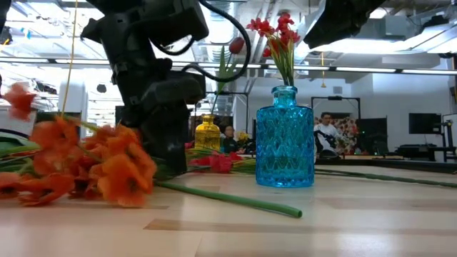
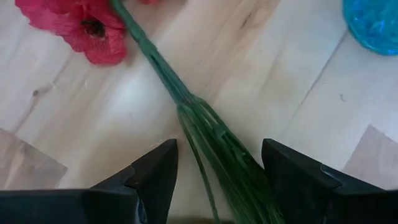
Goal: Sort flowers into vase by color
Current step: Put the bottom right orange flowers into the blue vase
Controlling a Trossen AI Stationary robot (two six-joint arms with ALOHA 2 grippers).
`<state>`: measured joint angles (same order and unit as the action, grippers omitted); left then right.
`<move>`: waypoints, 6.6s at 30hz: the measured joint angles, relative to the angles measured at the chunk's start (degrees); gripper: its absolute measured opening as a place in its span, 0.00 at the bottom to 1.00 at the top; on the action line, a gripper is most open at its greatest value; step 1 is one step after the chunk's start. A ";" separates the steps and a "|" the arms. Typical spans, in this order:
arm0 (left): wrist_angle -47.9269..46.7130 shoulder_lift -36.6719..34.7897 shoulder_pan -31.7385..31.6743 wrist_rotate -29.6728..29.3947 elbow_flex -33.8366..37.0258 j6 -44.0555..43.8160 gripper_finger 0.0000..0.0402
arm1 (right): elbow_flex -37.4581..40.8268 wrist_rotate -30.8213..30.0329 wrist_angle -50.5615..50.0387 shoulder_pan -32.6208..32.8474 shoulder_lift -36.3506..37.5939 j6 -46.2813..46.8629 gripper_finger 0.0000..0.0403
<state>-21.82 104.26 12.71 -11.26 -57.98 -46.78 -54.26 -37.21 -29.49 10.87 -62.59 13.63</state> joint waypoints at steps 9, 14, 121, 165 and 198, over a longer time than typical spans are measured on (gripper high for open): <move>-0.68 1.26 0.20 0.08 -0.33 0.09 0.40 | 0.02 -0.02 1.51 0.02 -0.02 -0.02 0.62; -1.10 0.58 0.15 0.32 -0.19 0.03 0.22 | 0.02 -0.03 1.48 0.02 -0.02 -0.02 0.62; 40.53 -17.96 7.74 -6.93 -0.15 150.50 0.04 | 0.02 43.42 42.66 -2.84 -15.41 46.36 0.62; 40.35 -17.98 7.06 -5.73 -0.11 130.91 0.12 | 0.00 43.74 55.49 -0.96 -21.51 45.91 0.10; 32.68 -18.00 8.09 -20.94 -0.11 85.90 0.35 | 1.44 9.43 26.17 12.06 5.15 14.68 0.10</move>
<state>10.85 86.26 20.80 -32.21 -58.08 39.12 -52.82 -27.78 -3.33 22.94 -57.44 28.30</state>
